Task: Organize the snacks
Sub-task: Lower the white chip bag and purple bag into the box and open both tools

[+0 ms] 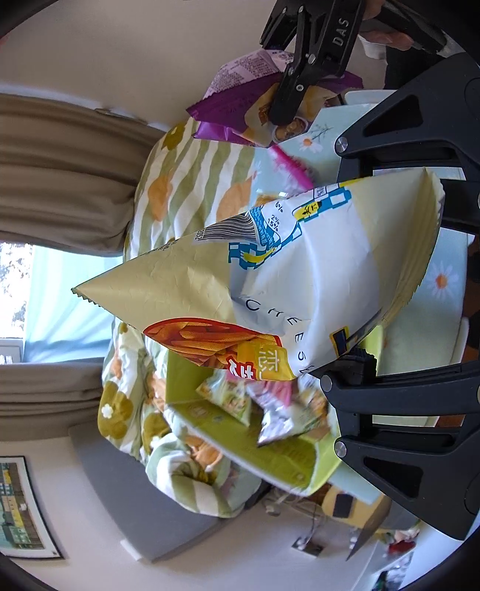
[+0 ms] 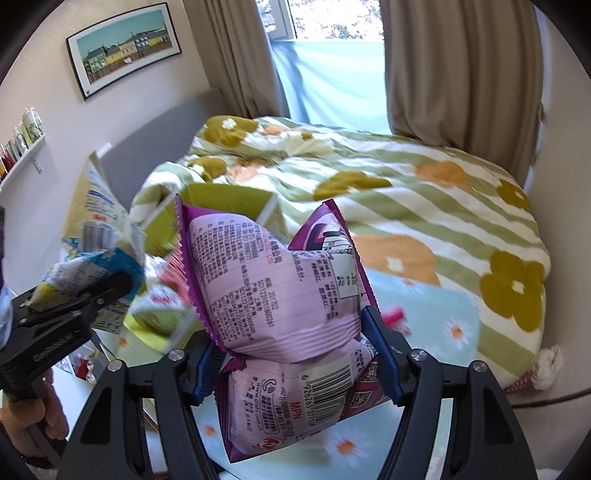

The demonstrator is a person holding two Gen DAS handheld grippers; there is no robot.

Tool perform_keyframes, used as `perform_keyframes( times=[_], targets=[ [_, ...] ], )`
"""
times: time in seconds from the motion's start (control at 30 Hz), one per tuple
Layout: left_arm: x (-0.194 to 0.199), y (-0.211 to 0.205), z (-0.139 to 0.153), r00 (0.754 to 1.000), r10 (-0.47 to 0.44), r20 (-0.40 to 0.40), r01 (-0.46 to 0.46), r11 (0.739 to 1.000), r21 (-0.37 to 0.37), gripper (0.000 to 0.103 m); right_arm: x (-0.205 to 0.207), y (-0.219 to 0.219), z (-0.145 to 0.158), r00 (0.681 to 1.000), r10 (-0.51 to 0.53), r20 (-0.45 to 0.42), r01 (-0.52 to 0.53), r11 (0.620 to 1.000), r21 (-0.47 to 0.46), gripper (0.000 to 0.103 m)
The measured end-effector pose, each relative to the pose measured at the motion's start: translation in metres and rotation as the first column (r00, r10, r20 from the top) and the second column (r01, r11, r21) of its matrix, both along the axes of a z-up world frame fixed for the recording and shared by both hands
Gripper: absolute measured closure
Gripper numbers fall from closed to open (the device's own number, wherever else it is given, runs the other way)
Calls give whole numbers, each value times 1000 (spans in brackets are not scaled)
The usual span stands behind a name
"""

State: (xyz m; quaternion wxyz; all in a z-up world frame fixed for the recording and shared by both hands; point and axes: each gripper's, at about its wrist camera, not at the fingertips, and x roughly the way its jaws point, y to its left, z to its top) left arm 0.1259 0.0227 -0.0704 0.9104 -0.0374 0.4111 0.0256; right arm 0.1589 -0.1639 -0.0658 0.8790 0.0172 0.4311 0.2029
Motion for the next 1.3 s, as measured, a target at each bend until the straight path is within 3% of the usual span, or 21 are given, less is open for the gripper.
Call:
perform_keyframes(
  times=[0.3, 0.57, 0.63, 0.67, 0.7, 0.77, 1.1, 1.3],
  targets=[
    [70, 94, -7, 998, 21, -63, -19, 999, 34, 65, 52, 94, 17, 999, 34, 16, -35, 999, 15, 38],
    [132, 149, -50, 980, -38, -196, 51, 997, 64, 65, 101, 148, 2, 999, -6, -45, 7, 1000, 25, 38],
    [140, 154, -60, 974, -57, -219, 72, 996, 61, 61, 108, 156, -1, 998, -22, -59, 23, 999, 27, 38],
    [142, 155, -63, 972, -66, -225, 82, 995, 62, 50, 111, 159, -2, 998, -29, -63, 31, 999, 24, 38],
    [144, 156, -66, 970, -73, -231, 90, 994, 66, 24, 114, 161, -3, 997, -35, -66, 37, 999, 20, 38],
    [143, 159, -67, 974, -78, -213, 98, 992, 84, 1, 117, 164, -7, 996, -43, -82, 45, 999, 16, 38],
    [121, 178, -61, 970, -135, -203, 144, 989, 27, 0, 128, 177, -8, 992, -65, -106, 64, 998, -13, 37],
    [123, 185, -63, 966, -132, -223, 148, 988, 54, 0, 146, 196, -14, 989, -57, -138, 53, 998, -34, 36]
  ],
)
